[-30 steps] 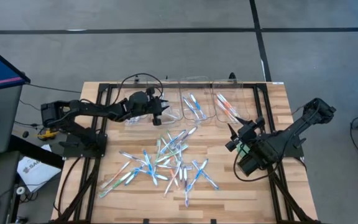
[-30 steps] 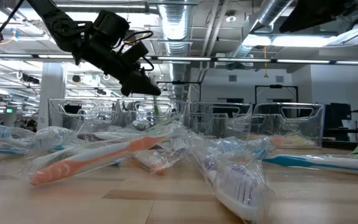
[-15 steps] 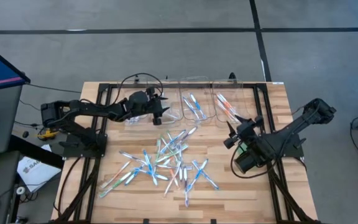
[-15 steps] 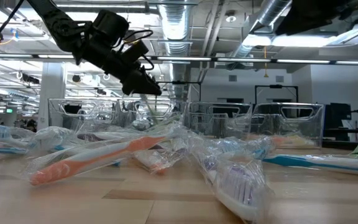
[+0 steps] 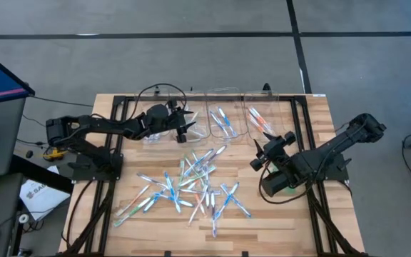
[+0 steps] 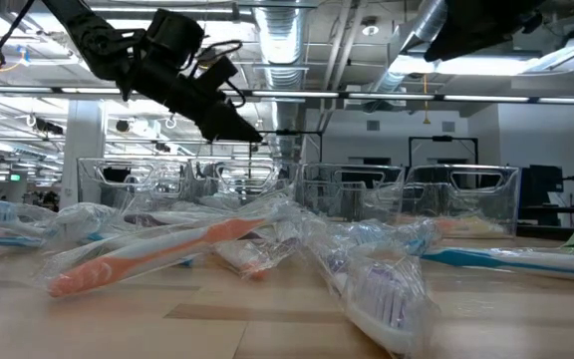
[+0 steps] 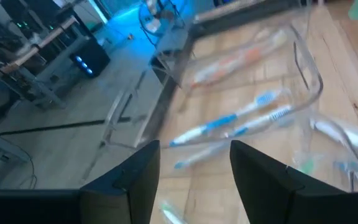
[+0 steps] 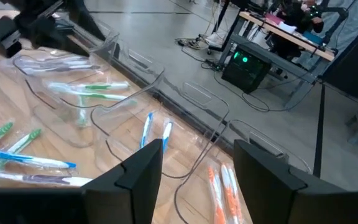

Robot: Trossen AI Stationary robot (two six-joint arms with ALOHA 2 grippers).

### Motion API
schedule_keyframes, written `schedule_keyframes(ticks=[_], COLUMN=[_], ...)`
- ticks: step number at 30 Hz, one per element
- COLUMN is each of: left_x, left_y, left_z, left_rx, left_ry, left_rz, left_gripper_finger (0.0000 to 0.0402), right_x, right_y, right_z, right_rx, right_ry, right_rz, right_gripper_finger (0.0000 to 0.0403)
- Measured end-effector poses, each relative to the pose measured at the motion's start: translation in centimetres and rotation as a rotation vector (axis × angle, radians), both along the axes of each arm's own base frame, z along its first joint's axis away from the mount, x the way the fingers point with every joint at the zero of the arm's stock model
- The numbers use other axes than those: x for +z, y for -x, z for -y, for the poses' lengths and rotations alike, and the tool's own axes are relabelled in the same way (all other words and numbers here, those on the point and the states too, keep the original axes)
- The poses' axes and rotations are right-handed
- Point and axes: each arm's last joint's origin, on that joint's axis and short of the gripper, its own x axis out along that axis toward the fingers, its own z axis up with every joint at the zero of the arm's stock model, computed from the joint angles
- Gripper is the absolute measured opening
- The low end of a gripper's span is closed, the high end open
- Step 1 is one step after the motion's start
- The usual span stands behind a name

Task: Pick & Place Toothbrushes
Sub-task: Put the blue toothbrush into the middle right transparent bin

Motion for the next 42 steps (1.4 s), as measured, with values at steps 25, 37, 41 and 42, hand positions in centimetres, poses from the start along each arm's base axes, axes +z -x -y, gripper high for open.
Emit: schedule_keyframes(ticks=[25, 37, 41, 42], left_x=[2.1, 1.9, 1.9, 1.9], left_y=[7.0, 7.5, 7.5, 7.5], left_z=[9.9, 10.7, 10.7, 10.7], left_rx=[-0.27, -0.304, -0.304, -0.304], left_ry=[0.24, 0.269, 0.268, 0.268], left_rz=[0.199, 0.217, 0.217, 0.216], left_gripper_finger=[0.0186, 0.0186, 0.0186, 0.0186], right_x=[-4.9, -10.2, -10.8, -10.9], right_y=[-5.7, -8.7, -9.1, -9.2], right_z=[-4.8, -4.3, -4.3, -4.3], right_rx=[0.486, 0.448, 0.461, 0.47], right_ry=[-0.676, -1.101, -1.131, -1.129], right_rz=[-0.367, -0.536, -0.539, -0.545], right_gripper_finger=[0.0159, 0.0185, 0.0199, 0.0202])
